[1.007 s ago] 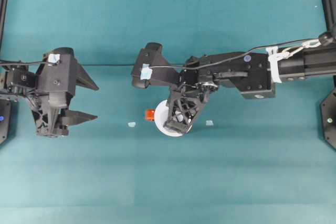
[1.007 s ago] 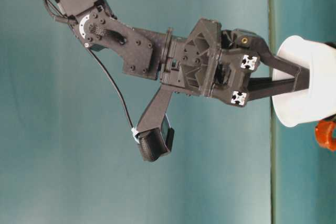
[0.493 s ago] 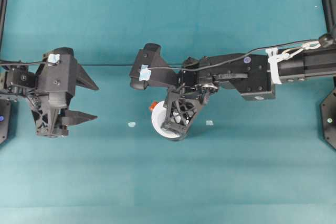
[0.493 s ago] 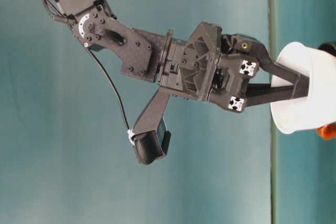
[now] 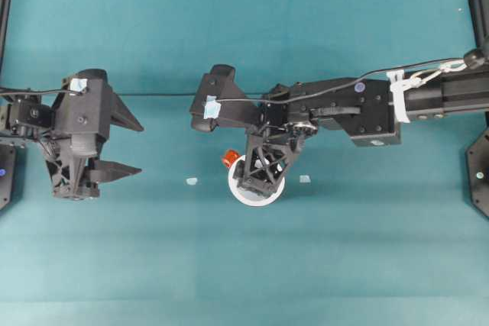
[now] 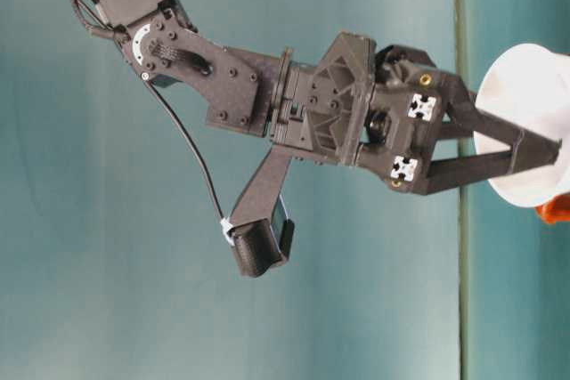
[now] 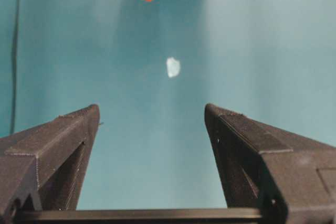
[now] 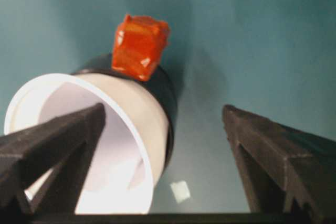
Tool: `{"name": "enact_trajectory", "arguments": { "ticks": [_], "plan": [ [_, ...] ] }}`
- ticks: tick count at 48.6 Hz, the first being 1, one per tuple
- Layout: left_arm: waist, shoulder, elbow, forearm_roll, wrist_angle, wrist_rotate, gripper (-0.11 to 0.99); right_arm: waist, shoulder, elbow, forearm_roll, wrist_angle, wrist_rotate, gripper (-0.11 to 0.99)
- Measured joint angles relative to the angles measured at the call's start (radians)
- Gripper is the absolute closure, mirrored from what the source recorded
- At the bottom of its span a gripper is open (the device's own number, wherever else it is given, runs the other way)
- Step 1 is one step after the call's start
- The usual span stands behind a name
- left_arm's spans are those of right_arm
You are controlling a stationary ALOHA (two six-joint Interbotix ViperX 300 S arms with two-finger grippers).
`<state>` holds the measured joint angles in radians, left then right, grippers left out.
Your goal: Put the paper cup into the moved red handle cup holder.
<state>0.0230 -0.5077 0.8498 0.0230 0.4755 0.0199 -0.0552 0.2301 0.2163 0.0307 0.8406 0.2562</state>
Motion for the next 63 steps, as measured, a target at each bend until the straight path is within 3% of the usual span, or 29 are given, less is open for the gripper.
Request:
{"name": "enact_trajectory", "arguments": {
  "ticks": [10,28,37,47,57,63],
  "plan": [
    [0.0,0.0,0.0,0.0,0.0,0.0,0.04,0.0,-0.012,-0.002,-0.017,0.0,0.0,0.01],
    [0.0,-0.002,0.005,-0.002,0.002,0.0,0.04,0.002,-0.129,-0.034,-0.025,0.034,-0.003,0.01],
    [0.0,-0.011,0.009,0.0,0.002,0.0,0.04,0.017,-0.229,-0.034,-0.044,0.028,-0.02,0.01],
    [0.0,-0.015,0.012,0.0,0.003,0.0,0.04,0.043,-0.305,0.002,-0.046,-0.005,-0.055,0.01],
    [0.0,-0.023,0.014,0.0,0.003,0.0,0.04,0.061,-0.36,0.061,-0.046,-0.091,-0.058,0.01],
    [0.0,-0.029,0.015,0.0,0.003,0.0,0.04,0.063,-0.41,0.121,-0.046,-0.163,-0.058,0.01]
  ]
}}
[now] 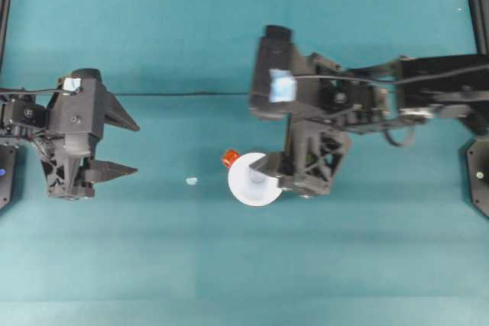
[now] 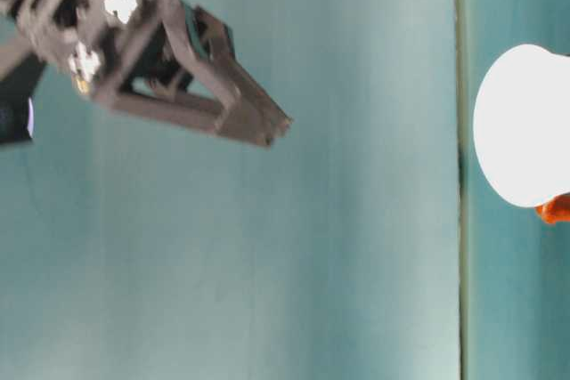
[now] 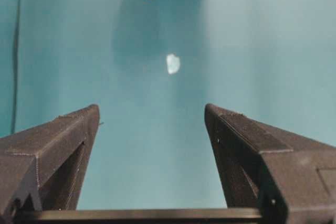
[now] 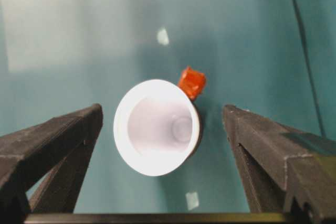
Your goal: Put the paper cup into the moved red handle cup holder.
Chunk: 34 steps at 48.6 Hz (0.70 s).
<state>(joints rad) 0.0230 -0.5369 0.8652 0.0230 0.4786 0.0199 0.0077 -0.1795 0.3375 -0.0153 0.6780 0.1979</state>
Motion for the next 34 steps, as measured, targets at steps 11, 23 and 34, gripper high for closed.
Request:
{"name": "enact_trajectory", "arguments": {
  "ticks": [11,23,34],
  "plan": [
    [0.0,-0.005,0.002,0.0,0.0,0.0,0.04,0.002,-0.094,0.126,0.0,-0.109,-0.002,0.01],
    [-0.002,-0.006,0.002,0.0,0.0,0.0,0.04,0.002,-0.225,0.249,0.0,-0.189,-0.002,0.01],
    [0.0,-0.008,0.002,-0.002,0.0,0.002,0.04,0.002,-0.327,0.336,0.0,-0.206,-0.002,0.02]
  ]
}}
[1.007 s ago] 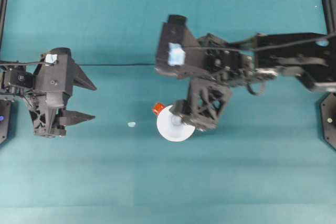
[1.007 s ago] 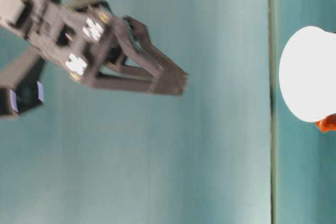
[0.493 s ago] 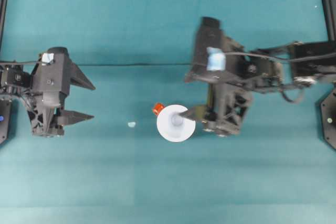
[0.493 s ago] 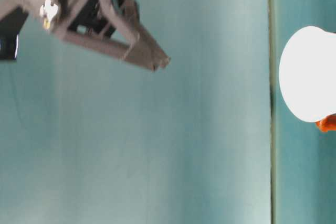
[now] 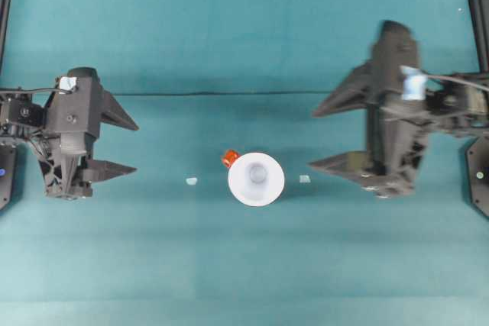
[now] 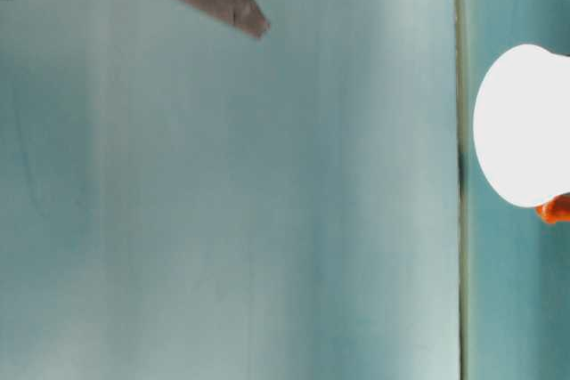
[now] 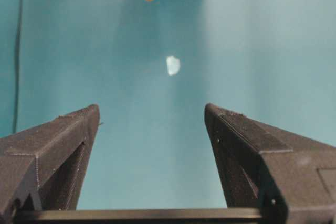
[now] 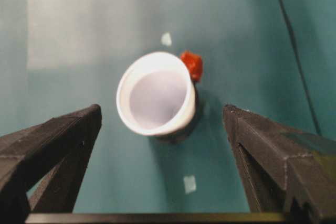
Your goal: Put the paper cup into the moved red handle cup holder.
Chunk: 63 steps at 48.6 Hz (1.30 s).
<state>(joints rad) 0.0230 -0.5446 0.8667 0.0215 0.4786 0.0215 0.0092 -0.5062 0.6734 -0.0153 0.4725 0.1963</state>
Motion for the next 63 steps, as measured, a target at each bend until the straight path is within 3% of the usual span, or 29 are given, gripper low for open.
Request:
{"name": "enact_trajectory", "arguments": {
  "ticks": [29,63],
  "plan": [
    [0.0,0.0,0.0,0.002,0.0,-0.002,0.04,0.0,-0.152,0.147,0.0,-0.066,0.0,0.02],
    [0.0,0.002,0.0,0.002,0.0,-0.002,0.04,0.0,-0.193,0.176,0.0,-0.072,0.0,0.02]
  ]
}}
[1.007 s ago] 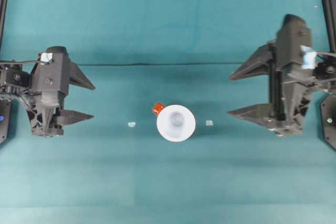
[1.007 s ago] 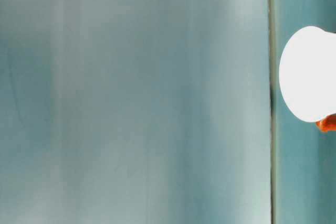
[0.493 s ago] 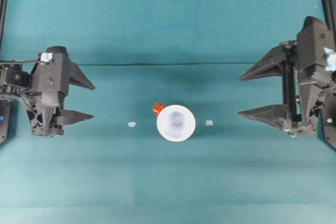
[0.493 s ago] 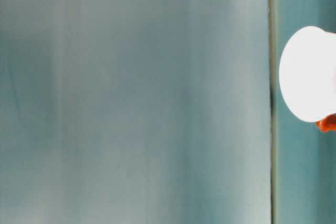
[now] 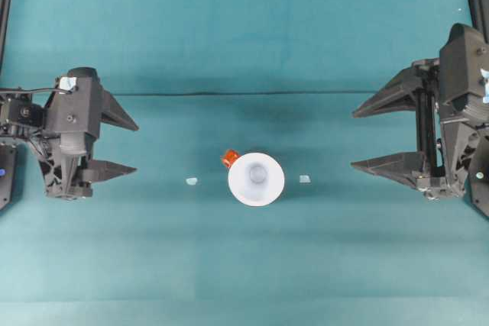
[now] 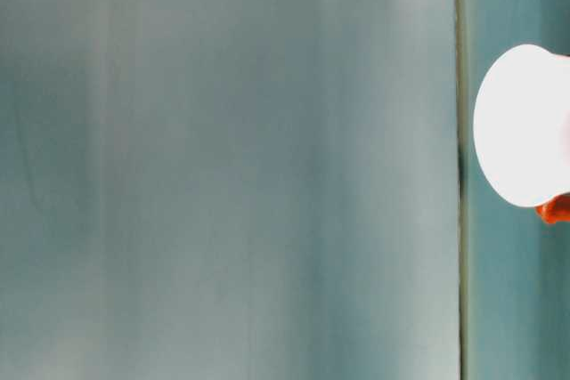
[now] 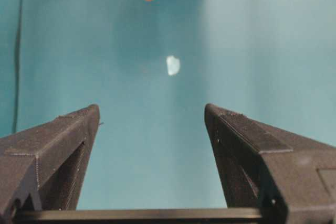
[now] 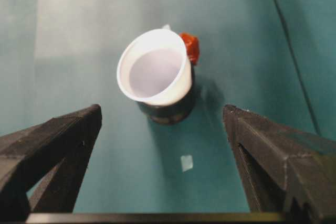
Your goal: Put the paper cup into the moved red handle cup holder.
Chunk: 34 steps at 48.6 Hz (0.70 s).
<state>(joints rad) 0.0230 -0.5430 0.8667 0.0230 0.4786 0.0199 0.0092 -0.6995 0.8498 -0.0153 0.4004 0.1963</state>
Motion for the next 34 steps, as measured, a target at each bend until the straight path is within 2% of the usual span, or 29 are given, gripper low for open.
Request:
{"name": "enact_trajectory", "arguments": {
  "ticks": [34],
  "plan": [
    [0.0,-0.002,0.0,0.0,0.0,-0.003,0.04,0.002,0.0,0.008,-0.002,0.0,0.0,0.02]
  ]
}}
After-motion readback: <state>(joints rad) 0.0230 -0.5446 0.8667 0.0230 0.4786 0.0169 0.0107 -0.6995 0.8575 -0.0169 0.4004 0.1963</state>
